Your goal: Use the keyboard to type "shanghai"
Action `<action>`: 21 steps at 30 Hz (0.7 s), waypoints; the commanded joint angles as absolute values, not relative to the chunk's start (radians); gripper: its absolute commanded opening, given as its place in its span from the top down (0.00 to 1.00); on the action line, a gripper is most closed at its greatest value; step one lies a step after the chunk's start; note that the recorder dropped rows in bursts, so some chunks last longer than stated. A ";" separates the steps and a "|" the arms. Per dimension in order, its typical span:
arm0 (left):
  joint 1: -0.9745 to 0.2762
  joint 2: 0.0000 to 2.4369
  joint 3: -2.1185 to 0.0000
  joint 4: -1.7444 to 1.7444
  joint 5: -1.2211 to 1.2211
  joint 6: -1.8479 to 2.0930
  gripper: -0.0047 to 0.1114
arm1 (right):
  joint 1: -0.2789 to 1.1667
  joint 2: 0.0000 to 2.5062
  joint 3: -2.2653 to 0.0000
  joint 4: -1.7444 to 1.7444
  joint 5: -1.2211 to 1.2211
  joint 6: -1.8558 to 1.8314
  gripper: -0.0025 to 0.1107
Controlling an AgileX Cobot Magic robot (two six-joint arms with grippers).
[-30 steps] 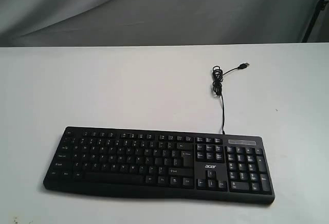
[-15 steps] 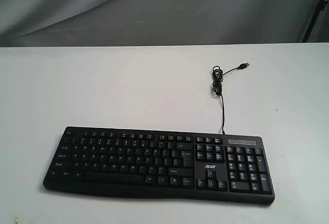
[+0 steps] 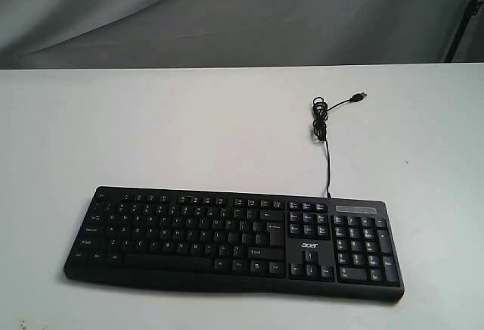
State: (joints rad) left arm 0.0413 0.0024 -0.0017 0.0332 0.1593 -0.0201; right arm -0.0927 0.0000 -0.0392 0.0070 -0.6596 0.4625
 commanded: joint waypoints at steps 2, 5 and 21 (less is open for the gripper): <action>0.035 0.000 0.000 0.031 0.154 -0.023 0.96 | -0.099 0.018 -0.204 -0.074 -0.604 0.471 0.98; 0.035 0.000 0.000 0.031 0.154 -0.023 0.96 | -0.099 0.105 -0.329 -0.210 -0.524 0.581 0.98; 0.035 0.000 0.000 0.031 0.154 -0.023 0.96 | -0.099 0.774 -1.041 -1.216 -0.513 1.373 0.98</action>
